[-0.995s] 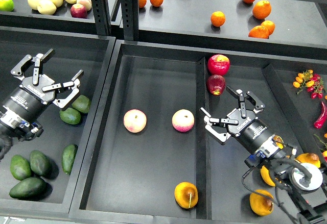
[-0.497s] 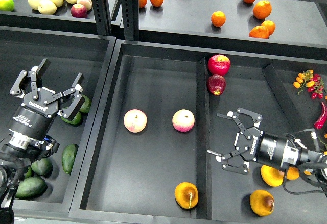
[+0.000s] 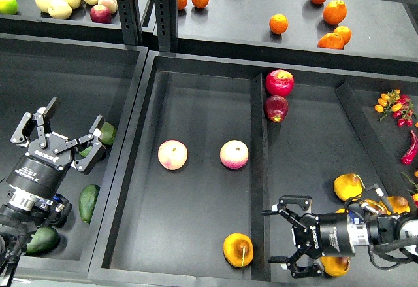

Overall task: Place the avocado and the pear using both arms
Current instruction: 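Move the right gripper down to the yellow-orange pear in the middle bin, then close the right gripper on the yellow-orange pear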

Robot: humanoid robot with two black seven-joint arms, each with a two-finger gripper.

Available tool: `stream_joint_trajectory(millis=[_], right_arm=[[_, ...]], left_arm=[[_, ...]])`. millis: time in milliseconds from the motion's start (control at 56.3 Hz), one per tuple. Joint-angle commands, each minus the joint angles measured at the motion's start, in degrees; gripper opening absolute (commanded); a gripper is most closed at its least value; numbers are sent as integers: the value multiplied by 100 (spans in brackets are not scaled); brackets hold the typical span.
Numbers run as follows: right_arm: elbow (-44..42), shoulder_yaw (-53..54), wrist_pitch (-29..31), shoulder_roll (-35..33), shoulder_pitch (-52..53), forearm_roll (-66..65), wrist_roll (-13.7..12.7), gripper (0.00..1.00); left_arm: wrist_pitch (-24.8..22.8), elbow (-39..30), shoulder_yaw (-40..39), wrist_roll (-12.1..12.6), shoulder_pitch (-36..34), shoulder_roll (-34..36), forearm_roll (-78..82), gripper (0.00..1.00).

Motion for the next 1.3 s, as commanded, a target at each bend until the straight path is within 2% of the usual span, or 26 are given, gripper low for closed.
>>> stream_joint_trajectory(millis=[0,213,551,1279], right_arm=[[-142,-202,-121,139,120,-147,1,100],[-362,-211,-156,367,129,-148,1,100],[-1319,-149,-262,1140,208,-156,1,100],[-1794,-167,-270,1413,208,-139,1,99]], left_arm=[[0,0,118,-1,-9,1,-4,99],[0,0,118,-1,-44,1,-13,99],[0,0,127,-1,-44,1,-13,99],[0,-9,461,-1,-62,1,-13,99]])
